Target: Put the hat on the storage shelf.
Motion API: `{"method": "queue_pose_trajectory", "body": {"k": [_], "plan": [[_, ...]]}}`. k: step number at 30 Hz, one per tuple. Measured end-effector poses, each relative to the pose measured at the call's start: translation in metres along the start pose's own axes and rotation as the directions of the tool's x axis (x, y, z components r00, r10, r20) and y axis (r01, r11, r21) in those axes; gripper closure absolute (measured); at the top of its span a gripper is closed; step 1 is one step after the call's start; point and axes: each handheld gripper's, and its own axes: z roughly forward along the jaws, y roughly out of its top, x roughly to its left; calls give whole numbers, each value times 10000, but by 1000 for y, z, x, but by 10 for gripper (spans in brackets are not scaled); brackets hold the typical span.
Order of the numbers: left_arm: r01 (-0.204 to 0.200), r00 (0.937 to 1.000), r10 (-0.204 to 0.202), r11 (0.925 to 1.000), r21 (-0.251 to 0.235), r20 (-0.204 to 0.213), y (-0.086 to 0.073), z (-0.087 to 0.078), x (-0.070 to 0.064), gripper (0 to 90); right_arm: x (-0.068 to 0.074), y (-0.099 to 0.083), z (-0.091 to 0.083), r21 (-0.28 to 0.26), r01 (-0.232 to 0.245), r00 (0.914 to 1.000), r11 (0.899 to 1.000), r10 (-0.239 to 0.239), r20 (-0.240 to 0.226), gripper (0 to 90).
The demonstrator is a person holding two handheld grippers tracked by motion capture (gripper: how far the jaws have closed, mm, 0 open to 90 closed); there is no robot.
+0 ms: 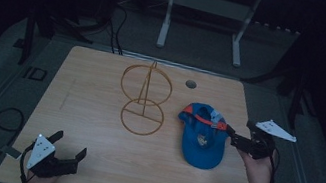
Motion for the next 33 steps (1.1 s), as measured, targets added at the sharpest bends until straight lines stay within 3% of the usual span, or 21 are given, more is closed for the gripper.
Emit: {"method": "queue_pose_trajectory", "body": {"k": [8,9,19,33], "plan": [[-154,9998,152,9998,120,146,0,2,-1,8,0,3,29,481,225,9997,9986,-219,-136,232],[-157,9997,155,9998,108,180,0,2,-1,8,-2,4,45,784,123,9993,9968,-96,-351,264],[-172,9994,166,9996,214,290,-1,3,-1,8,-6,5,82,1302,168,9997,9913,-141,-210,283],[-79,9981,62,9996,280,614,0,2,-3,8,-25,-12,138,2521,-205,9980,9675,45,638,310]]}}
